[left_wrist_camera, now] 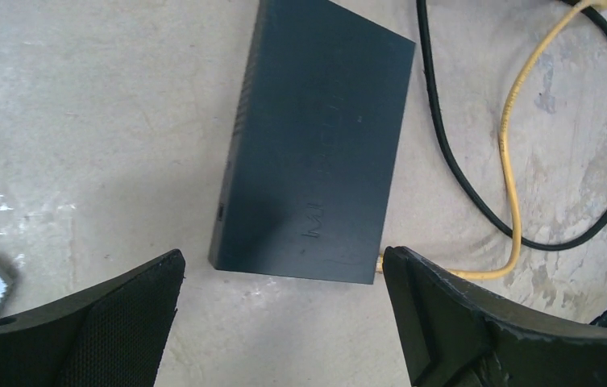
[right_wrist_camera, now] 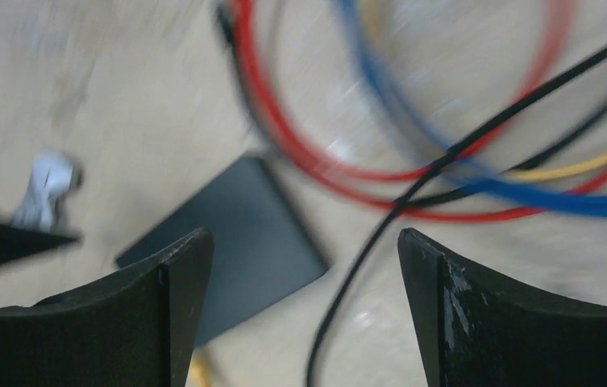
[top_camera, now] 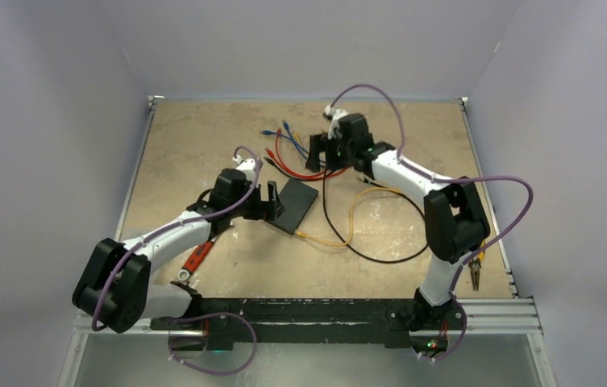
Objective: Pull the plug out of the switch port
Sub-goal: Pull the connector from the switch port.
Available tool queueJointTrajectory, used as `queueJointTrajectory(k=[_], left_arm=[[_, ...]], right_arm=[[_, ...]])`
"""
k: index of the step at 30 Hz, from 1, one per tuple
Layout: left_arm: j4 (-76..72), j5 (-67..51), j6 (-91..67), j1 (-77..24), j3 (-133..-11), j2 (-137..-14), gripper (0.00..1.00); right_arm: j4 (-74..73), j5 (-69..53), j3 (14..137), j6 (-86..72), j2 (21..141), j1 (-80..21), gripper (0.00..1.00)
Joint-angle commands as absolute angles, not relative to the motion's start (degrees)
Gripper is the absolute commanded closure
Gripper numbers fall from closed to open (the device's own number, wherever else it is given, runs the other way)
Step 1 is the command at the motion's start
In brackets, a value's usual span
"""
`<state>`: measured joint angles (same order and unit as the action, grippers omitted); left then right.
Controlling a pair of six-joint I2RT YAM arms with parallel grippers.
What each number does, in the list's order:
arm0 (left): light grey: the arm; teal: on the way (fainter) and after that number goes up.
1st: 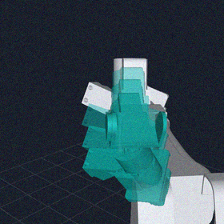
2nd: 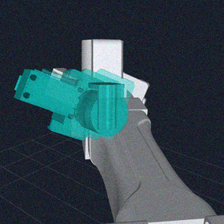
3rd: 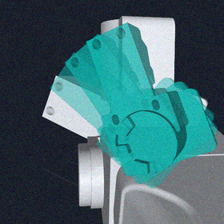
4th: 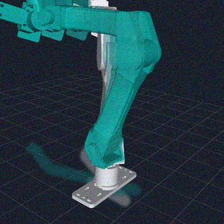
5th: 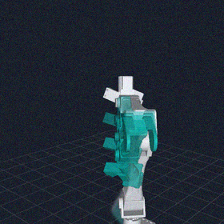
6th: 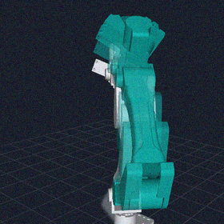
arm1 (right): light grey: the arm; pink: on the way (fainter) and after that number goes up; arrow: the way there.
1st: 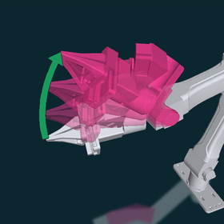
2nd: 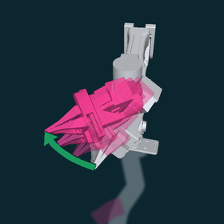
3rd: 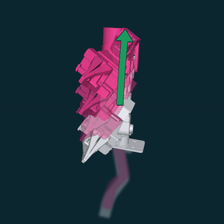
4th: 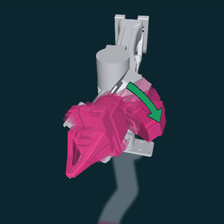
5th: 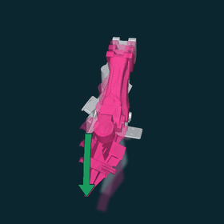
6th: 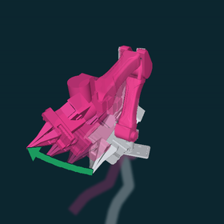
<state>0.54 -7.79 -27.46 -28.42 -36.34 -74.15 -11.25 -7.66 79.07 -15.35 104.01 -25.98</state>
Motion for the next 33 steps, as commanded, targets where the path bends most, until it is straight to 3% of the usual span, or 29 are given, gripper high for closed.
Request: queueJointTrajectory(k=[1, 15, 27, 33], left_arm=[[-0.39, -13.16, -25.66, -24.53, -37.62, -74.59, 0.07], [-3.39, -17.33, -27.72, -20.39, -36.23, -80.75, 0.14], [-8.74, -20.04, -30.70, -20.48, -32.00, -86.19, 0.34], [-9.73, -20.89, -31.77, -20.57, -30.38, -85.80, 0.44]], right_arm=[[-4.47, -21.40, 68.39, -17.54, 101.29, -29.38, 0.16], [14.77, -41.83, 44.59, -31.16, 99.65, -30.80, 0.36], [21.38, -48.09, 37.25, -38.10, 100.38, -30.94, 0.46], [32.09, -50.38, 34.47, -44.71, 104.63, -30.96, 0.48]])
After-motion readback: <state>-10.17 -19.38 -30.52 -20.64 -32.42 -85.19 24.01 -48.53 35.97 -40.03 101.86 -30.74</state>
